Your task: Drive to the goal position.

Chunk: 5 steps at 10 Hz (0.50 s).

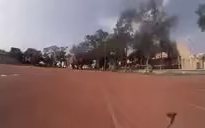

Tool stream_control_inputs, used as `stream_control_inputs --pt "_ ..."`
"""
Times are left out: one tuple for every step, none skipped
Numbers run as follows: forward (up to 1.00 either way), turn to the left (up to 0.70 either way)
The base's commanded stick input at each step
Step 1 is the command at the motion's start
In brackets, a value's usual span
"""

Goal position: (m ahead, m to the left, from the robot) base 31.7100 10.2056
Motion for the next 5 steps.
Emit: stream_control_inputs --pt "0.7 0.0" --pt "0.7 0.0" --pt "0.7 0.0" --pt "0.7 0.0" --pt "0.7 -0.06"
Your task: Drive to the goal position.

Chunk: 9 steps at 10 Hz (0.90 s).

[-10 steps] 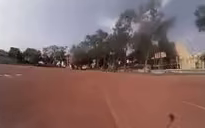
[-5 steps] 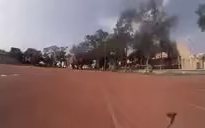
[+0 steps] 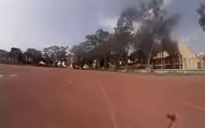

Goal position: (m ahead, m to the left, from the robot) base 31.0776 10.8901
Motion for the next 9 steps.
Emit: stream_control_inputs --pt "0.7 -0.23" --pt "0.7 -0.35" --pt "0.7 -0.35" --pt "0.7 -0.35" --pt "0.7 -0.34" --pt "0.7 -0.33" --pt "0.7 0.0" --pt "0.7 0.0" --pt "0.7 0.0"
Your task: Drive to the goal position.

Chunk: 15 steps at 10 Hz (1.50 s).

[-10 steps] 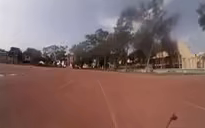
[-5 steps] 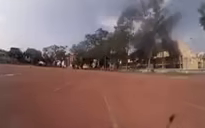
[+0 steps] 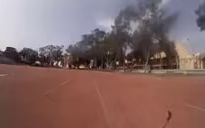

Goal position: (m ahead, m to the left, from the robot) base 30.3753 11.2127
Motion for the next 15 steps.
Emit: stream_control_inputs --pt "0.7 0.0" --pt "0.7 0.0" --pt "0.7 0.0" --pt "0.7 0.0" --pt "0.7 0.0" --pt "0.7 0.0" --pt "0.7 0.0" --pt "0.7 0.0" --pt "0.7 0.0" --pt "0.7 0.0" --pt "0.7 0.0" --pt "0.7 0.0" --pt "0.7 0.0" --pt "0.7 0.0" --pt "0.7 0.0"
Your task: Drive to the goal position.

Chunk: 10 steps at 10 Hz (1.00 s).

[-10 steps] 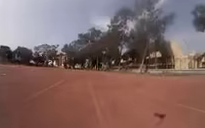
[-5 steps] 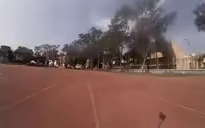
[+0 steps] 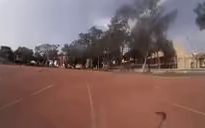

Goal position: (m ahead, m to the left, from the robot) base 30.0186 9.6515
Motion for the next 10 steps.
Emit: stream_control_inputs --pt "0.7 0.0" --pt "0.7 0.0" --pt "0.7 0.0" --pt "0.7 0.0" --pt "0.7 0.0" --pt "0.7 0.0" --pt "0.7 0.0" --pt "0.7 0.0" --pt "0.7 0.0" --pt "0.7 0.0"
